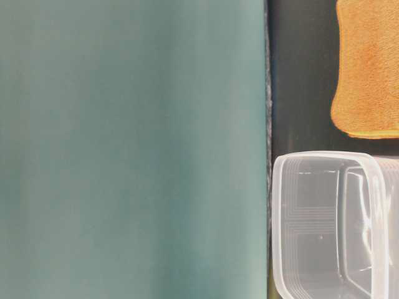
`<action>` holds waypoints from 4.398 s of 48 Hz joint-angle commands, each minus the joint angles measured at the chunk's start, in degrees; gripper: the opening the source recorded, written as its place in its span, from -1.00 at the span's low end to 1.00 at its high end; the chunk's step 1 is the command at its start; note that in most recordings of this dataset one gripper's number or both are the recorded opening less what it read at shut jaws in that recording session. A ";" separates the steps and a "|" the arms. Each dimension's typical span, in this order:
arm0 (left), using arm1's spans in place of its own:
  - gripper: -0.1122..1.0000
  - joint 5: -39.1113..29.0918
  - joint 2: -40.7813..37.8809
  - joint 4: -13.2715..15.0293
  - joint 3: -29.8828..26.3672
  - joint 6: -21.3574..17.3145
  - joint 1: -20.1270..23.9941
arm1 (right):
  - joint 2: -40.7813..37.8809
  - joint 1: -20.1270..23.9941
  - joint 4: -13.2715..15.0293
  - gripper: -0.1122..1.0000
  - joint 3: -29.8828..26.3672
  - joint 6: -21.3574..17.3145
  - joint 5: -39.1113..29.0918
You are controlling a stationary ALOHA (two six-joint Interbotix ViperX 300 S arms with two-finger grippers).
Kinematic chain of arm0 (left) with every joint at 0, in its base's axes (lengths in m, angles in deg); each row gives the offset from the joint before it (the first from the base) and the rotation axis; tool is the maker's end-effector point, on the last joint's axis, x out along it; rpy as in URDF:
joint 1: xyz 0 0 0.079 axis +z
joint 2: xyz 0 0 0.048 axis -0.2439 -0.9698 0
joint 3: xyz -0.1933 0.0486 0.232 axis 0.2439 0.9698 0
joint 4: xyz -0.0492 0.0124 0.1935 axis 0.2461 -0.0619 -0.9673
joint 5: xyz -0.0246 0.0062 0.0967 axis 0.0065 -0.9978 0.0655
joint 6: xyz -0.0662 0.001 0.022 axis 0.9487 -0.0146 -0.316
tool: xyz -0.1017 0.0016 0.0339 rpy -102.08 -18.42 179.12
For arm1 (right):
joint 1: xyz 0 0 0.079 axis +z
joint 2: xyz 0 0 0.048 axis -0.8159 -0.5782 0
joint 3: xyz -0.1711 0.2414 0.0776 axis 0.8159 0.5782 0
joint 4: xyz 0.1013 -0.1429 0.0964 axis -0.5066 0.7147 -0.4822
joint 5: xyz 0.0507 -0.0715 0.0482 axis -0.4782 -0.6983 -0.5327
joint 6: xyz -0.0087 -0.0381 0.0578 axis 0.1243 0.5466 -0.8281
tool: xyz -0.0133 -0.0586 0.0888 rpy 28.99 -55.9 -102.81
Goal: Place the orange towel into the container with the left arm.
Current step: 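Move the left gripper over the container toward the orange towel, then lower the left gripper and pinch the orange towel's near edge, then lift the towel and carry it left over the clear container, then lower the towel into the container and open the left gripper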
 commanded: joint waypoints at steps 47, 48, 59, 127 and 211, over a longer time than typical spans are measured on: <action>-0.58 -46.76 -51.50 -2.37 -54.49 -2.29 2.64 | 11.34 -4.66 -0.79 0.65 -0.97 -4.39 -19.07; -0.50 -48.52 -52.91 -2.37 -55.72 -2.29 2.64 | 11.51 -4.66 -0.70 0.66 -1.05 -4.39 -19.60; 0.65 -62.05 -68.20 -2.37 -69.08 -4.48 1.41 | 13.62 -4.66 -0.70 0.56 -1.76 -4.31 -21.01; -0.71 -67.15 -80.77 -2.37 -84.11 -8.53 -1.49 | 16.96 -2.20 -0.70 0.56 -2.64 -4.39 -15.82; 0.42 -65.04 -48.25 -2.37 -45.97 -7.47 0.35 | 16.35 -2.11 -0.70 0.56 -1.93 -5.10 -15.73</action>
